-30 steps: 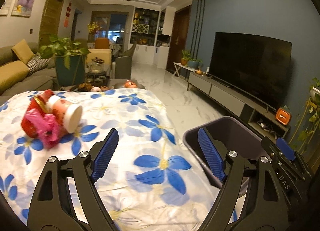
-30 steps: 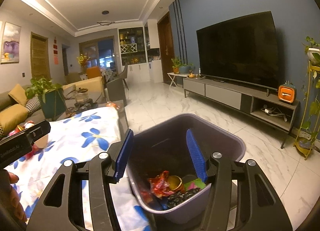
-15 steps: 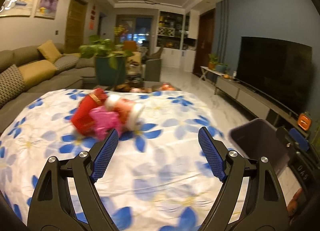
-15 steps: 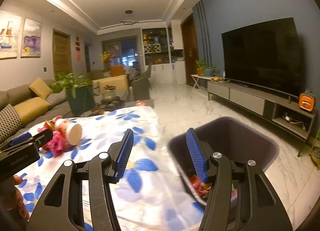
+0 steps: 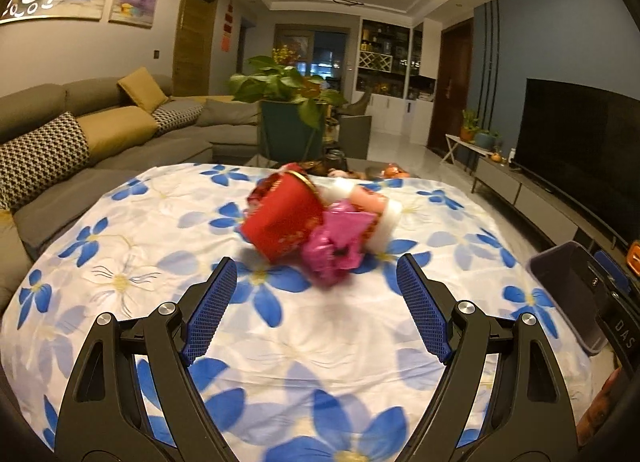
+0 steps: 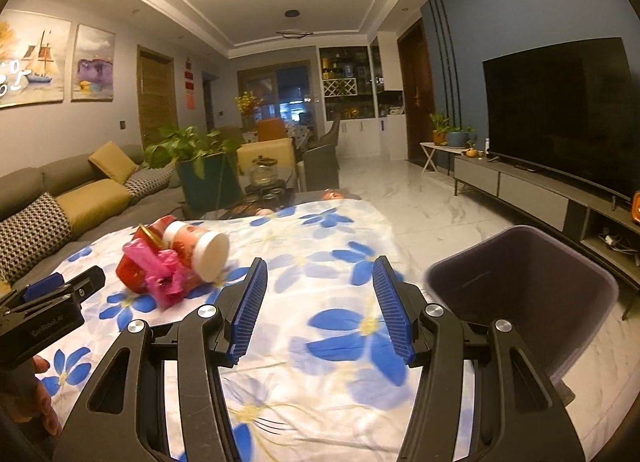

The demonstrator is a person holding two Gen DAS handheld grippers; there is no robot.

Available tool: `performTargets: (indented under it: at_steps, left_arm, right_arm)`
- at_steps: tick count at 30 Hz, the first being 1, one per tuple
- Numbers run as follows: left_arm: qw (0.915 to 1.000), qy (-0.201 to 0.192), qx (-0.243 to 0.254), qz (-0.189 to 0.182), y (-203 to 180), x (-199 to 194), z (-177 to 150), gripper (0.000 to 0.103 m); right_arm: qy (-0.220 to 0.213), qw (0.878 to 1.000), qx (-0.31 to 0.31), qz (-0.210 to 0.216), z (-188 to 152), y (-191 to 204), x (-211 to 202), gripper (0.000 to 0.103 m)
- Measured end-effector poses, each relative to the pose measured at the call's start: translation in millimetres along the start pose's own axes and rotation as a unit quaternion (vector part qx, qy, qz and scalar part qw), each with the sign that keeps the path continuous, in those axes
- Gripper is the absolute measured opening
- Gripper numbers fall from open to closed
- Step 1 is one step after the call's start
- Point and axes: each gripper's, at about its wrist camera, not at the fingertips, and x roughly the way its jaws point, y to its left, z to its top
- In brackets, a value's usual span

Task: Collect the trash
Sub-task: 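Move both open tools back toward the remaining trash on the table, then grasp the pink bag with the left tool while the right tool grasps the white-orange cup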

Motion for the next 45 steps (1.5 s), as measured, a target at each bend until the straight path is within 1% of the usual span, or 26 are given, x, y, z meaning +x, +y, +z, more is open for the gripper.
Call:
performTargets:
  at_steps: [3, 7, 11, 14, 15, 16, 17, 19, 20, 21, 22, 25, 31, 36, 40, 43, 45]
  left_arm:
    - [1.0000, 0.000, -0.007, -0.003, 7, 6, 2, 0.081]
    - [0.9999, -0.003, -0.005, -0.015, 5, 19, 8, 0.081]
    - [0.9995, 0.006, 0.002, -0.030, -2, 45, 14, 0.080]
    - [0.9990, 0.015, 0.003, -0.041, -7, 64, 19, 0.072]
    - [0.9987, 0.022, 0.001, -0.045, -8, 70, 21, 0.065]
    - [0.9983, 0.032, -0.001, -0.049, -9, 78, 22, 0.053]
    - [0.9980, 0.036, -0.002, -0.052, -9, 81, 22, 0.048]
    - [0.9969, 0.045, -0.005, -0.065, -8, 88, 21, 0.025]
    - [0.9962, 0.048, -0.007, -0.072, -7, 91, 20, 0.021]
    - [0.9959, 0.050, -0.008, -0.075, -7, 92, 19, 0.012]
    - [0.9958, 0.050, -0.009, -0.076, -6, 91, 18, 0.005]
    - [0.9954, 0.043, -0.019, -0.084, 2, 87, 17, 0.001]
    - [0.9945, 0.023, -0.053, -0.088, 29, 59, 16, 0.000]
    - [0.9962, -0.007, -0.067, -0.055, 56, 32, 19, 0.000]
    - [0.9972, -0.027, -0.065, -0.026, 72, 19, 23, 0.000]
    - [0.9974, -0.030, -0.062, -0.020, 78, 17, 21, 0.000]
    - [0.9972, -0.026, -0.066, -0.023, 83, 19, 21, 0.000]
  right_arm:
    - [0.002, 1.000, -0.001, 0.005, 1, 12, 8, 0.055]
    - [0.002, 1.000, 0.001, 0.005, 4, 20, 19, 0.055]
    - [0.001, 1.000, -0.004, 0.002, 6, 27, 27, 0.055]
    - [0.000, 1.000, -0.012, -0.001, 7, 29, 30, 0.055]
    - [0.001, 1.000, -0.014, -0.002, 7, 29, 32, 0.055]
    - [0.002, 1.000, -0.015, -0.002, 8, 29, 34, 0.055]
    - [0.003, 1.000, -0.015, -0.002, 9, 29, 36, 0.055]
    - [0.005, 1.000, -0.016, -0.001, 9, 31, 39, 0.055]
    - [0.006, 1.000, -0.017, 0.000, 10, 31, 40, 0.055]
    - [0.008, 1.000, -0.018, 0.001, 10, 32, 42, 0.055]
    - [0.010, 1.000, -0.018, 0.003, 10, 33, 43, 0.055]
    - [0.018, 1.000, -0.018, 0.015, 10, 40, 49, 0.055]
    - [0.035, 0.998, -0.023, 0.040, 10, 58, 62, 0.055]
    - [0.053, 0.996, -0.030, 0.059, 9, 75, 79, 0.055]
    - [0.075, 0.993, -0.033, 0.080, 6, 93, 95, 0.055]
    - [0.085, 0.991, -0.049, 0.090, 3, 105, 104, 0.055]
    - [0.093, 0.990, -0.048, 0.094, 4, 108, 111, 0.055]
